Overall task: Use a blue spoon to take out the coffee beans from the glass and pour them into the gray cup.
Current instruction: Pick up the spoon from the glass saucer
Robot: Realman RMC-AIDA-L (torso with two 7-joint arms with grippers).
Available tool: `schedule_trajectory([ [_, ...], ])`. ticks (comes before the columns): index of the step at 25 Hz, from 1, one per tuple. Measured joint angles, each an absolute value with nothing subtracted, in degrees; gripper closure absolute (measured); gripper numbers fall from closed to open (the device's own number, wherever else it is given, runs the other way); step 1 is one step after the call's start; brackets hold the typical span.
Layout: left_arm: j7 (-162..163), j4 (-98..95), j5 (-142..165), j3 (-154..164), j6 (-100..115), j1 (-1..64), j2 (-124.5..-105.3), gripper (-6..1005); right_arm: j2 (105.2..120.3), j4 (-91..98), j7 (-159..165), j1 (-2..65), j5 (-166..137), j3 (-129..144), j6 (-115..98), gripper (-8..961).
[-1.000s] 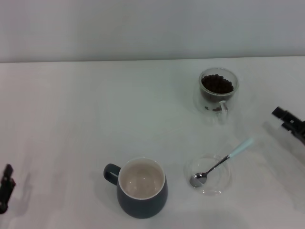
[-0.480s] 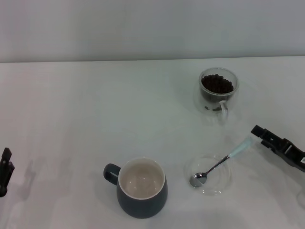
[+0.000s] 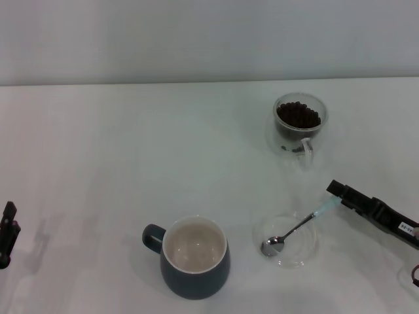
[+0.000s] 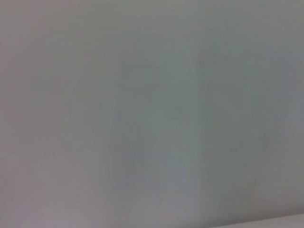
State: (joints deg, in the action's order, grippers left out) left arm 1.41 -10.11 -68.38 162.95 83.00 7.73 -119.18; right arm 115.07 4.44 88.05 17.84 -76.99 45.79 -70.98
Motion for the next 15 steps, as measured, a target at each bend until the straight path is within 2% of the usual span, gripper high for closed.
schedule_trajectory([
  [4,1.41,-10.1,-68.36,162.95,82.97,7.73,-119.22,342,115.06,4.0,87.89,17.85,-77.08,46.69,-71.21,124],
  [15,1.41,-10.4,-68.02,162.95,83.3,7.11,-119.27,341,115.22,3.7,87.62,18.34,-77.08,47.37,-71.68,337],
])
